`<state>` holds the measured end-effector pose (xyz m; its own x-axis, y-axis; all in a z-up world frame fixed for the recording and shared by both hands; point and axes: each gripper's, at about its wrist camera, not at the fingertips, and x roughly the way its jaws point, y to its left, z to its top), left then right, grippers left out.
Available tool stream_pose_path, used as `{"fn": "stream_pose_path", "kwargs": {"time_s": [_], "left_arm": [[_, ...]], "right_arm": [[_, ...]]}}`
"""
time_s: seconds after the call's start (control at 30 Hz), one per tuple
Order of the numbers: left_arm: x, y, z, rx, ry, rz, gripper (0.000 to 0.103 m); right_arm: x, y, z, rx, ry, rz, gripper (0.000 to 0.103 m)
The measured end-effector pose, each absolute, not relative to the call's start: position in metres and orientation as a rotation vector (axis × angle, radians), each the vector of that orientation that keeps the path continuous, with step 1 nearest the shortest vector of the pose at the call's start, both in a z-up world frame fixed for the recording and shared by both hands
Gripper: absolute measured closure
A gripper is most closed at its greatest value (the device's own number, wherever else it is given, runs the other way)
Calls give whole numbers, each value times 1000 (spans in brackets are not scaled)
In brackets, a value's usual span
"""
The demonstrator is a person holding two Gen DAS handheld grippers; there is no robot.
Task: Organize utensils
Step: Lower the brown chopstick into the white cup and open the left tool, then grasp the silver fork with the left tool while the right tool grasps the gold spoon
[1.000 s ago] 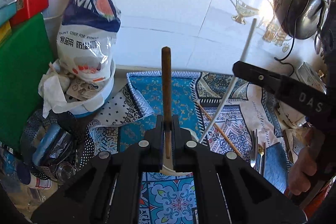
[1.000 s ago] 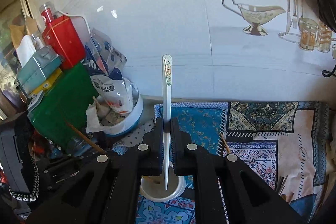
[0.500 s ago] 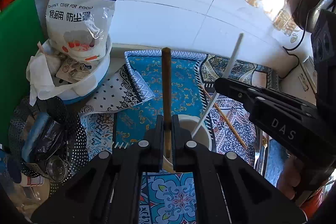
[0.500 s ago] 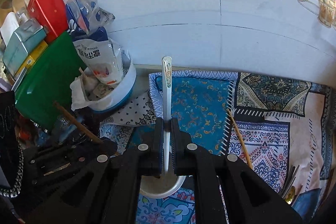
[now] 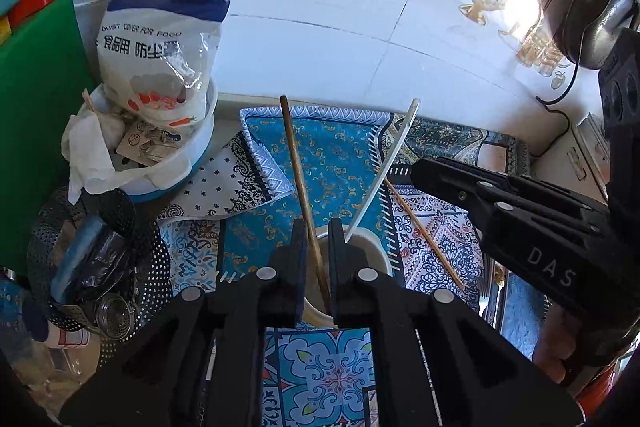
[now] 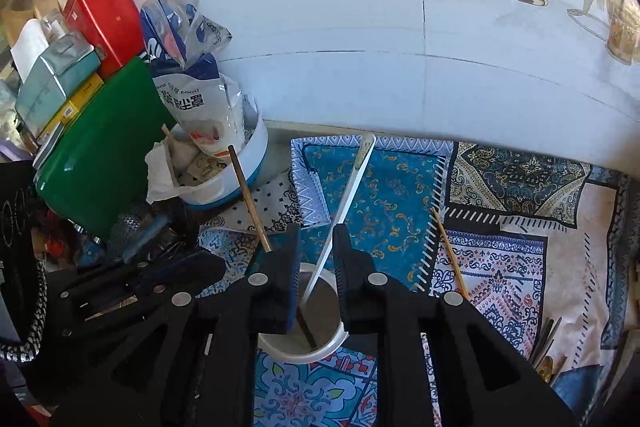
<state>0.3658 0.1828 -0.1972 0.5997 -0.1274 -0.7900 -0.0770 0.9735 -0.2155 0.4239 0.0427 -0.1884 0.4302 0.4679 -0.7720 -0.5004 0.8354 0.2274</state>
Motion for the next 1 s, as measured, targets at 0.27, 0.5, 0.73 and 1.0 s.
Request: {"fn": "stream_pose_path", "kwargs": {"time_s": [0.27,0.5,0.73,1.0], "left_arm": [[349,162,-162,-218,848,-23,82],[337,129,-138,-202,793,-68,79],[339,79,-141,-165,801,-135,74],[349,18,-173,-138,906,-217,74]], "right_arm": [[402,3,-156,-28,859,582,74],[386,-49,-138,-17,810,516,68],[371,-109,-138,1,811,417,68],[363,-182,-164,39,877,284,68]]}}
